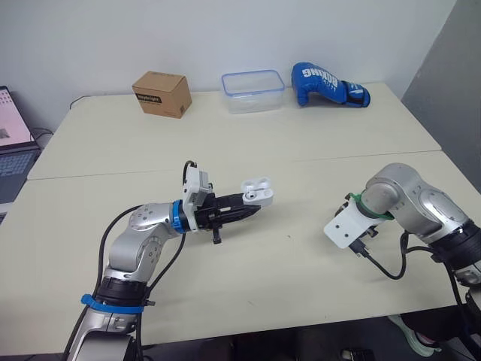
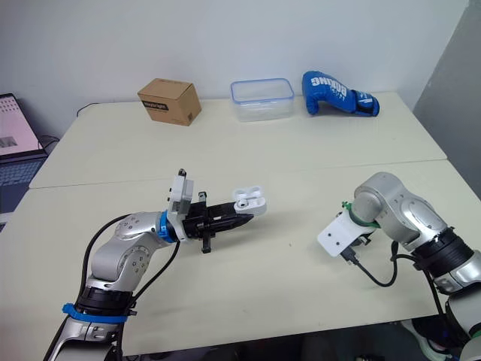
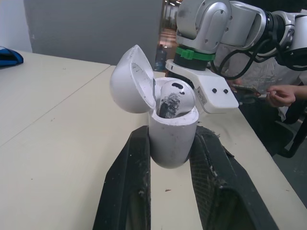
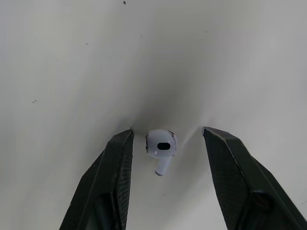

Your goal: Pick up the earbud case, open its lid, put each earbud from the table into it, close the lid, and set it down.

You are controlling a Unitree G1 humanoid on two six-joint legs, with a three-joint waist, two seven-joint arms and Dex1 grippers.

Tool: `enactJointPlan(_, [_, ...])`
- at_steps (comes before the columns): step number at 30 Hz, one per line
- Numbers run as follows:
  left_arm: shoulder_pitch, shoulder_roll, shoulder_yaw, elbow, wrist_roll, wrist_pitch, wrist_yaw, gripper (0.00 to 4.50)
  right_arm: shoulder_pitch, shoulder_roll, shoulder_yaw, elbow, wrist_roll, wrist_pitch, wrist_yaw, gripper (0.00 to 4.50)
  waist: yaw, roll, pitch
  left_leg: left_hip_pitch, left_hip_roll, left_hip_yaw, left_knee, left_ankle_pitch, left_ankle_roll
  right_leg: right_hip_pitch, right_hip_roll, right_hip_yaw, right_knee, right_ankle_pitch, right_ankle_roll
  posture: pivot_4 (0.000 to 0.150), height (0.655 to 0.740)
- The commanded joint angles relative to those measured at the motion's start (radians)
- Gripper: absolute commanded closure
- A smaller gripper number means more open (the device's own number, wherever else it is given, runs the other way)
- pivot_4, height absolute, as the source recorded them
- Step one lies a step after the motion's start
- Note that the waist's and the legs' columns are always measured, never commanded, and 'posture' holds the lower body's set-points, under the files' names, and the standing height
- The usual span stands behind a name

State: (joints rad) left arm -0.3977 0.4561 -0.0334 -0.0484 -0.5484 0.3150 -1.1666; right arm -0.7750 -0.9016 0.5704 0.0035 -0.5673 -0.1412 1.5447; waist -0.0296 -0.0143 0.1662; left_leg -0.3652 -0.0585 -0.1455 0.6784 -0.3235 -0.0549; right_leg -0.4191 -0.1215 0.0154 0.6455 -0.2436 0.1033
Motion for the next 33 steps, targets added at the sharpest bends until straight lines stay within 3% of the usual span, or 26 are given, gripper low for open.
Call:
enactJointPlan(1, [-0.002, -0.004, 0.003, -0.045, -0.007, -0.019, 0.003, 3.76, -0.004, -0.019, -0.010, -0.030, 0.002, 0.001, 0.053, 2.14, 0.000, 0.000, 0.000, 0.000, 0.000, 0.000, 0.000, 0.000, 0.000, 0.000, 0.000, 0.000, 0.000, 0.000, 0.000, 0.150, 0.7307])
enactJointPlan(10, [-0.001, -0.004, 0.004, -0.048, -0.008, -0.018, 0.005, 3.76, 0.002, -0.024, -0.008, -0.025, -0.011, -0.001, 0.047, 2.14, 0.000, 0.000, 0.000, 0.000, 0.000, 0.000, 0.000, 0.000, 0.000, 0.000, 0.000, 0.000, 0.000, 0.000, 0.000, 0.150, 0.7307])
enactJointPlan(17, [0.002, -0.004, 0.004, -0.050, -0.009, -0.017, 0.006, 3.76, 0.007, -0.029, -0.006, -0.024, -0.013, -0.006, 0.044, 4.10, 0.000, 0.000, 0.000, 0.000, 0.000, 0.000, 0.000, 0.000, 0.000, 0.000, 0.000, 0.000, 0.000, 0.000, 0.000, 0.150, 0.7307])
enactJointPlan(28, [0.004, -0.008, 0.001, -0.049, -0.006, -0.020, 0.007, 3.76, 0.008, -0.033, -0.018, -0.035, -0.010, 0.019, 0.050, 4.10, 0.000, 0.000, 0.000, 0.000, 0.000, 0.000, 0.000, 0.000, 0.000, 0.000, 0.000, 0.000, 0.000, 0.000, 0.000, 0.150, 0.7307])
enactJointPlan(33, [0.001, -0.011, 0.003, -0.034, -0.005, -0.025, 0.004, 3.76, 0.008, -0.043, -0.082, -0.081, 0.054, 0.134, 0.060, 4.10, 0.000, 0.000, 0.000, 0.000, 0.000, 0.000, 0.000, 0.000, 0.000, 0.000, 0.000, 0.000, 0.000, 0.000, 0.000, 0.150, 0.7307])
